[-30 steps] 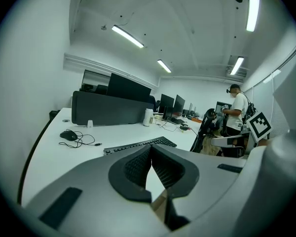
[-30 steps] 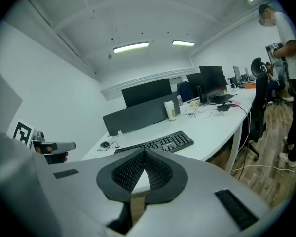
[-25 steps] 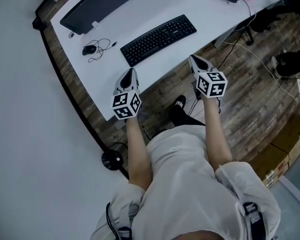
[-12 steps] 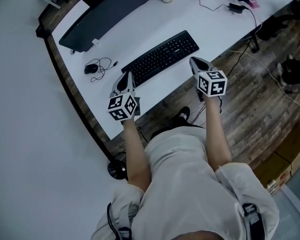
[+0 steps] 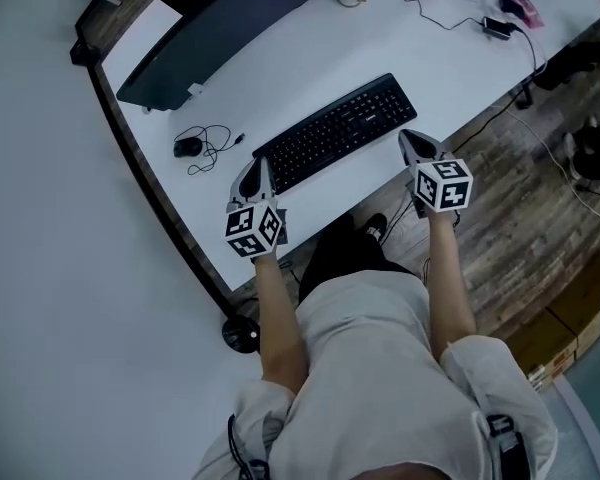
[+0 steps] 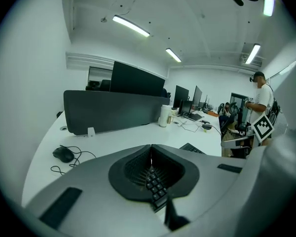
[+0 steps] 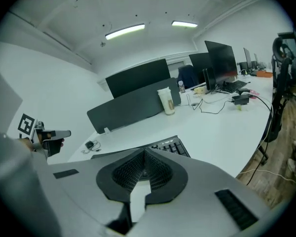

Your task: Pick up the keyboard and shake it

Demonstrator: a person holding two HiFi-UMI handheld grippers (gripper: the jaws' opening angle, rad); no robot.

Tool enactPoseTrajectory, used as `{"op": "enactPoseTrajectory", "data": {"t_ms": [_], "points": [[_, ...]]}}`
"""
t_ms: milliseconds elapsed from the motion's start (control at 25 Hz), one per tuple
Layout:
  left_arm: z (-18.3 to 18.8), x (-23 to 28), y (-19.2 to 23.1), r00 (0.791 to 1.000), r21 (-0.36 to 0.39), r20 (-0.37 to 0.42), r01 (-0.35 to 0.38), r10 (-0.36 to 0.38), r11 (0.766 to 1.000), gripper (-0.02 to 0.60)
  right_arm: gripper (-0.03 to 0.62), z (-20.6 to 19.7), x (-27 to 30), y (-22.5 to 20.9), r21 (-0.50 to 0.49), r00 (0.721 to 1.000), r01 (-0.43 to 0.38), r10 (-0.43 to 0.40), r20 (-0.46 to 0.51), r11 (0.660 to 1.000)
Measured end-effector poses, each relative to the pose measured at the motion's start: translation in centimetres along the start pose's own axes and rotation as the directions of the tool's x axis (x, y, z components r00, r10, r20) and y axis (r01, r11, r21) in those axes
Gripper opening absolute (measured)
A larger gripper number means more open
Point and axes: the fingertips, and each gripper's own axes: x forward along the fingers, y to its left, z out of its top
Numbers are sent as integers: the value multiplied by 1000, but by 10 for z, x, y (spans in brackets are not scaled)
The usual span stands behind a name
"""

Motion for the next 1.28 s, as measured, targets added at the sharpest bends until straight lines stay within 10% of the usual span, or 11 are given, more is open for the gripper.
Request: {"op": "enactPoseTrajectory", "data": {"t_ms": [480, 800, 1280], "points": [[13, 43, 87, 999, -112, -11, -37, 36, 993, 16, 40, 38, 50, -52, -102, 992, 63, -73, -104, 993], [-53, 38, 117, 995, -155, -101, -43, 28, 987, 15, 40, 27, 85, -65, -73, 981, 15, -29, -192, 997], [-139, 58, 126, 964, -480, -229, 9, -136, 877, 77, 122, -1, 137, -101, -19, 941, -28, 20, -337, 999]]}}
